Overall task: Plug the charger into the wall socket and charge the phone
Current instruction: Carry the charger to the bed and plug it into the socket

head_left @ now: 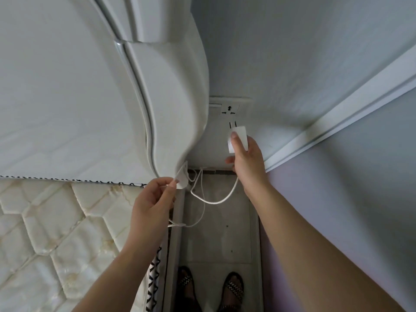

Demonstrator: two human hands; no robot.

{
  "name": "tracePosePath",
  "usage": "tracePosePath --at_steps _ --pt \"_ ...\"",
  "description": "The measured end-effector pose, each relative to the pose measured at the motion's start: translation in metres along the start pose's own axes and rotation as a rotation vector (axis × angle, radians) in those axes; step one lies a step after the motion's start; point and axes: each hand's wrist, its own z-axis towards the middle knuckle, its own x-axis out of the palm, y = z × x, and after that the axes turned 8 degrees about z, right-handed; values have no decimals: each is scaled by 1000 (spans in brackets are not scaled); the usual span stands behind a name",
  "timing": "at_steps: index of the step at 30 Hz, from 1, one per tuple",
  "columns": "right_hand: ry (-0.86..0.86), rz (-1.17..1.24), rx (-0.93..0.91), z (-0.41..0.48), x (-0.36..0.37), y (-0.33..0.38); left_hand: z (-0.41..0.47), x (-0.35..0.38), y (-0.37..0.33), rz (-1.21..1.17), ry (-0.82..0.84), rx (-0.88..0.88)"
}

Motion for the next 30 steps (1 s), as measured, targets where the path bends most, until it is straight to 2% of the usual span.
tracePosePath --at_steps 7,16,21,24,30 --pt "-8 2 -5 19 17 -3 12 -3 -3 -31 48 14" --pt "-101 101 -5 15 24 -3 9 -7 -5 -35 96 58" --pt "-60 28 -26 19 22 3 3 -7 -4 -25 102 85" --pt "-35 69 -3 19 23 5 6 -7 -4 -56 74 69" --pt "-70 52 -36 22 31 0 10 -8 -3 -73 81 64"
